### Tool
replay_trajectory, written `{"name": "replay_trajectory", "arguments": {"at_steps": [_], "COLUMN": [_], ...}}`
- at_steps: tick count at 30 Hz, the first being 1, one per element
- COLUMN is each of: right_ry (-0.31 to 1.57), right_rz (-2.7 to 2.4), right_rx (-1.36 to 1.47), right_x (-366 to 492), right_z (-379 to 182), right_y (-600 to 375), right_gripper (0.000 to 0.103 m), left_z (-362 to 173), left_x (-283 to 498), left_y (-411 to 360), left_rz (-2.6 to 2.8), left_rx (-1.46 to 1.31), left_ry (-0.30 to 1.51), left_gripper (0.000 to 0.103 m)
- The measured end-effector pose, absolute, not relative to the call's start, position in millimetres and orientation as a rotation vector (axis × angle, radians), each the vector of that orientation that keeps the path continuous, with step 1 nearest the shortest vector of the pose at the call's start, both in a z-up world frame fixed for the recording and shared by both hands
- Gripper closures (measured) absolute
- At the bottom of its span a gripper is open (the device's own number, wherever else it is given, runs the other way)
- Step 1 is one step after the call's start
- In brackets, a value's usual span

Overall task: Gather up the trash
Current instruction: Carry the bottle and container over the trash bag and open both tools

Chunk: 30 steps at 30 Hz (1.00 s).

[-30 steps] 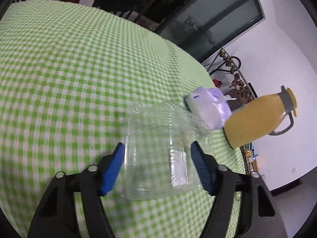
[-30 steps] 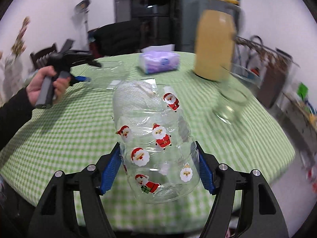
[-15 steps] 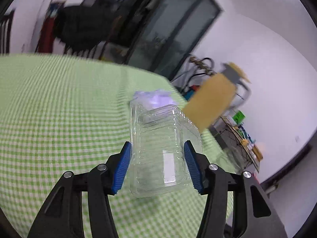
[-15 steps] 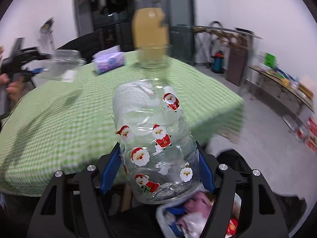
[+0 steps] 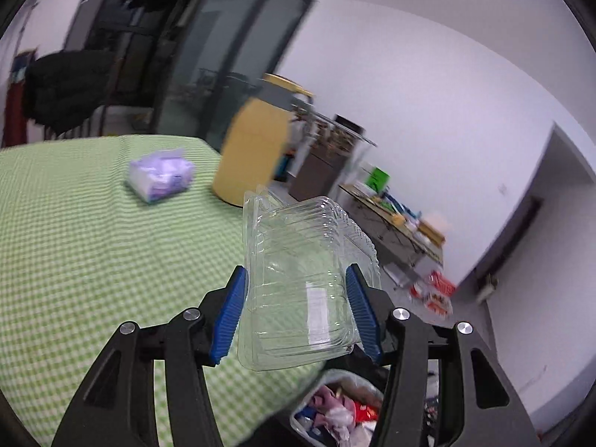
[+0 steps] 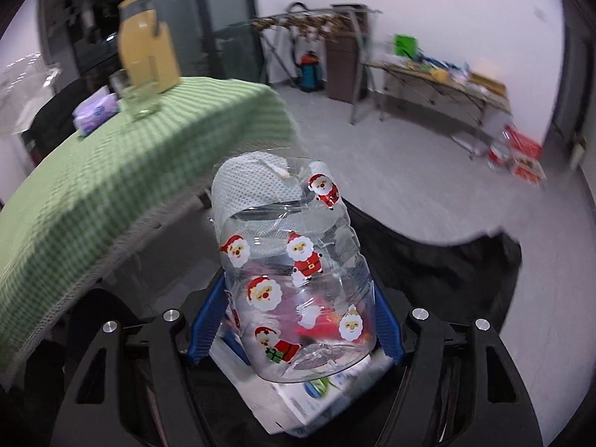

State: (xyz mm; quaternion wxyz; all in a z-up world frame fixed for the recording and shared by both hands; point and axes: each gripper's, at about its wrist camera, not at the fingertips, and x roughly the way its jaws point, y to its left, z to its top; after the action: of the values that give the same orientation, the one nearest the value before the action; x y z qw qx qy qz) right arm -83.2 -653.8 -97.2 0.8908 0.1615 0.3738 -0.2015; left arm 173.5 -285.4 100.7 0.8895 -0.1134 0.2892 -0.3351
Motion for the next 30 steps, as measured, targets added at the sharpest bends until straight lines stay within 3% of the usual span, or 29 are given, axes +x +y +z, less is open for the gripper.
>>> {"name": "replay_trajectory", "arguments": {"at_steps": [8,13,19,22,26,30], "right_ry": [0.951,0.947,0.831,0.793,0.787,0.817], "right_rz": [-0.472,-0.497,-0.556,-0.576,-0.577,-0.567], "right_rx": [0.391,0.468,0.514,0.533,0.531,0.528], "right_x": [-75,-90,-112,-120,-120,-115], "right_z": [-161,-175,-149,-140,-141,-152], "right_y": [-671,-684,-699,-703,-700,-697], "right_gripper": [0.032,0.031,0.028,0.028,0.028,0.028], "left_z": [75,32,-39,-96,-139,-187], "left_x": [138,129,122,128,136,156], "left_y": [-368,-417,-481,-513,-546,-575], "left_rz": [-0.82,-0.878,-0.917,-0.889,-0.844,-0.875], "left_rx": [-0.108,-0.009,0.156,0.211,0.31,0.225], "left_ry": [0.687,0.786,0.96,1.139,1.14,1.285], "left_gripper": [0.051,0.051,0.049,0.049,0.049,0.049]}}
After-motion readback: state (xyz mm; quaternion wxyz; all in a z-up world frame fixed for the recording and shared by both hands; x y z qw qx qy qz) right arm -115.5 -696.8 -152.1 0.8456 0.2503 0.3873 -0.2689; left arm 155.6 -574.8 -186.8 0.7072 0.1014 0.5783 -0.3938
